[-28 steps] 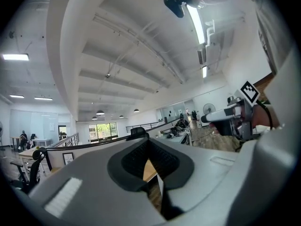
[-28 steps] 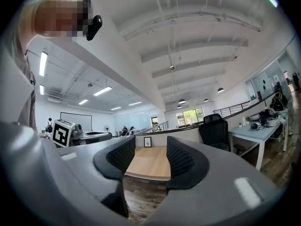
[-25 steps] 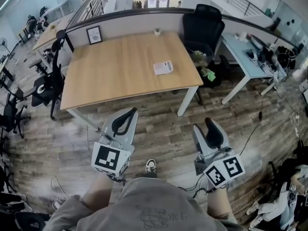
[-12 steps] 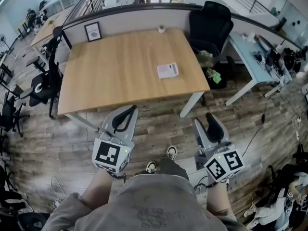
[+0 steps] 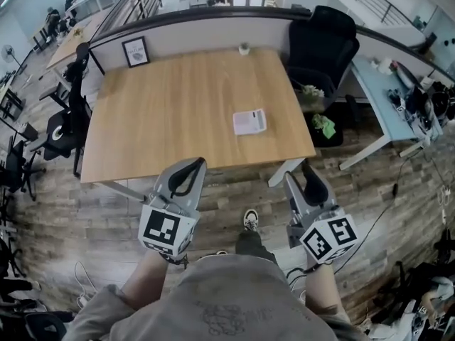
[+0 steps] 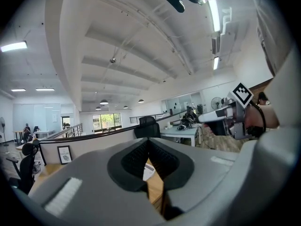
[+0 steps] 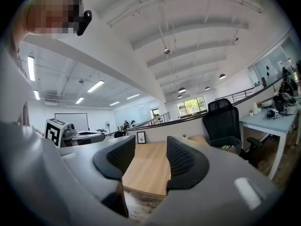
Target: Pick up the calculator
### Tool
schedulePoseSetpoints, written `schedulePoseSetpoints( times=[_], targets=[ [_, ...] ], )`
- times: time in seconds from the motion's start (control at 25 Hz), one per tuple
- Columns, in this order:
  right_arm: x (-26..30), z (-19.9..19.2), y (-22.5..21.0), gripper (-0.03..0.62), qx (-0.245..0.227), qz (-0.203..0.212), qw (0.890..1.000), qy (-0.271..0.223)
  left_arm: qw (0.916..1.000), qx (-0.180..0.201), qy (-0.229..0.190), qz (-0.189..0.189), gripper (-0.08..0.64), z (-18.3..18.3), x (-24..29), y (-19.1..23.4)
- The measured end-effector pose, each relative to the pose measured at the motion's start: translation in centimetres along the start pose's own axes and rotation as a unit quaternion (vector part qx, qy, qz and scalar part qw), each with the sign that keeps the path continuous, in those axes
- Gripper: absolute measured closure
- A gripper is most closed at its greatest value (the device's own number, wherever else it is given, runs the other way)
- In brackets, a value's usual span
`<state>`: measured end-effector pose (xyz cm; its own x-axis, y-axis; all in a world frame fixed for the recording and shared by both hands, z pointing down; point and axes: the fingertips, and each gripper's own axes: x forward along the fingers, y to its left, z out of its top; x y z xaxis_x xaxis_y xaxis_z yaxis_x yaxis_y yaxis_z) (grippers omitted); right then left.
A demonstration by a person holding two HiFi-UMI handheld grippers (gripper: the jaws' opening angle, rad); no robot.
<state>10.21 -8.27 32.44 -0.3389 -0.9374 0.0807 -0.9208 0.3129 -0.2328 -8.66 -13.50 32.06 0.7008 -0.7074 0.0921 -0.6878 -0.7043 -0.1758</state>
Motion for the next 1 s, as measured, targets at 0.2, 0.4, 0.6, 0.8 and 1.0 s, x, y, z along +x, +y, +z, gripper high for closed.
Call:
schedulePoseSetpoints(
  times=[0.2, 0.4, 0.6, 0.8, 1.0],
  targets=[
    [5.2, 1.1, -5.5, 0.397, 0.008, 0.018, 1.0, 0.019, 0.9998, -0.006, 0.015, 0.011, 0.558, 0.0, 6.5, 1.2],
    [10.1, 1.6, -10.4, 0.397, 0.013, 0.047, 0.998, 0.04, 0.9983, -0.013, 0.038, 0.042, 0.558, -0.7, 12.1, 3.1],
    [14.4, 1.5, -14.3, 0.397, 0.021, 0.073, 0.995, 0.063, 0.9962, -0.012, 0.053, 0.068, 0.558, -1.1, 16.7, 4.8],
    [17.4, 0.5, -17.3, 0.397, 0.029, 0.089, 0.992, 0.084, 0.9942, -0.012, 0.068, 0.082, 0.558, -1.9, 20.1, 5.5],
    [19.3, -0.5, -18.8, 0.397, 0.047, 0.095, 0.989, 0.099, 0.9926, -0.016, 0.086, 0.084, 0.558, -3.2, 21.5, 6.1]
  ],
)
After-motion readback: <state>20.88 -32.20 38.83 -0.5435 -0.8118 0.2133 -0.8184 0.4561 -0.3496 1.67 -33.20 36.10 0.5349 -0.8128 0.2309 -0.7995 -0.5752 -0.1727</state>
